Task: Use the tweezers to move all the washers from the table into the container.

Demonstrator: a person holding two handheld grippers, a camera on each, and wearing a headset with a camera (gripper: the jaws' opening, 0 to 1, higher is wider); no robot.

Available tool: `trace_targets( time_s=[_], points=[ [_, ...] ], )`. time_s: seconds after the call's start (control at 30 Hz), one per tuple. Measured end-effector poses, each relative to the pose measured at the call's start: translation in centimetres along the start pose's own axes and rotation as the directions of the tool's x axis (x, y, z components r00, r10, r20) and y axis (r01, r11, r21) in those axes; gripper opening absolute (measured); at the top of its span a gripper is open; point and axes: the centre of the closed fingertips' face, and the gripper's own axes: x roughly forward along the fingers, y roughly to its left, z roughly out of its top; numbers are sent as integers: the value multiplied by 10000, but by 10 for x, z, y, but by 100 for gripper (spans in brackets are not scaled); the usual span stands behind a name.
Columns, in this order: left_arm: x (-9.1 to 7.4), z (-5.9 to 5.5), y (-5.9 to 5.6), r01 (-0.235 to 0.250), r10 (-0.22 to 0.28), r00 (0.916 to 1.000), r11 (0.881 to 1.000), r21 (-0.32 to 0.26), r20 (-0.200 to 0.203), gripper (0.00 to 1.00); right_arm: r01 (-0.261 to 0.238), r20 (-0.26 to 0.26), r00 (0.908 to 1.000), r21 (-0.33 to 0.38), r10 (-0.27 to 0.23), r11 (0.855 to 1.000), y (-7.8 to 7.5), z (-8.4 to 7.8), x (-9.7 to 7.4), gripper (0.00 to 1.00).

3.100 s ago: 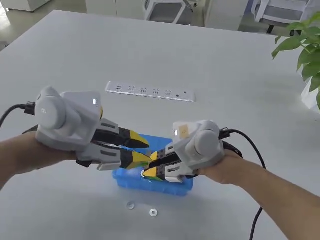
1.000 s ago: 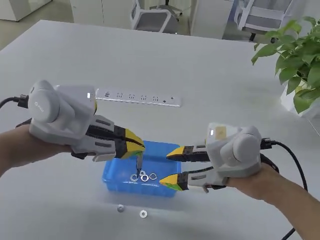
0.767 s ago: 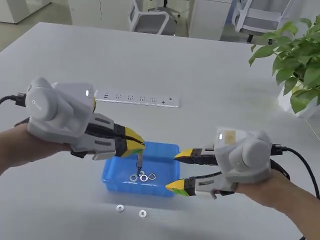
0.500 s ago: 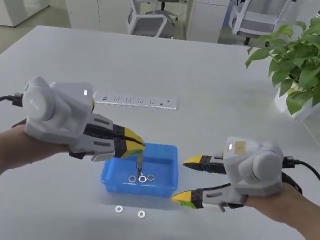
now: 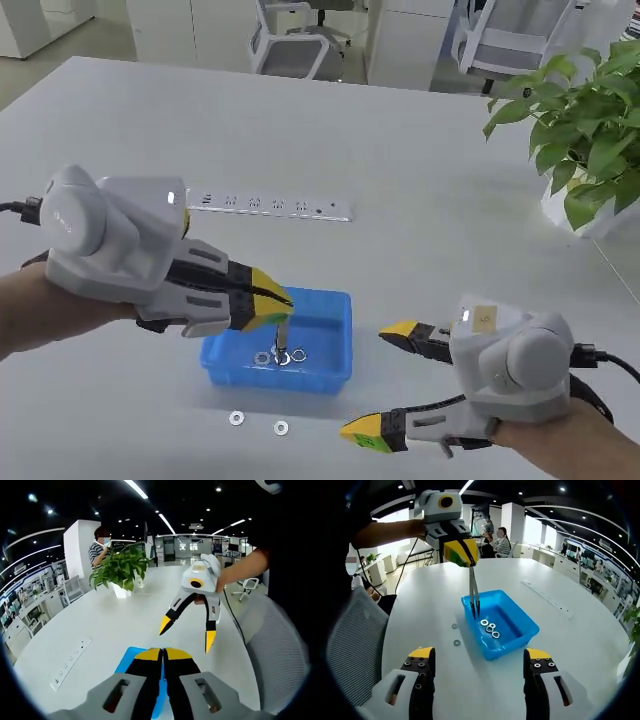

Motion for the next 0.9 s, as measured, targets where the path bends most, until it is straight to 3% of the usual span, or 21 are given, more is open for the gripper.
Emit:
trace_targets(
  time_s=[0.13,0.2,0.43,0.9],
  points=[
    [-1,3,2,-83,83,9999,10000,23,63,5,63,-64,10000,115,-62,9999,1,-2,0,78],
    [-2,7,2,-50,53,9996,9999,-108,293,5,70,-76,9999,118,-70,9999,2,-2,1,78],
    [-3,12,-4,89,-84,9988,9999,-113,482,5,111,-83,9999,122,-110,9999,4,-2,0,79],
    [-1,2,-26,662,-662,9971,9978,-11,372,5,272,-102,9996,400,-269,9988,5,-5,0,93]
  ],
)
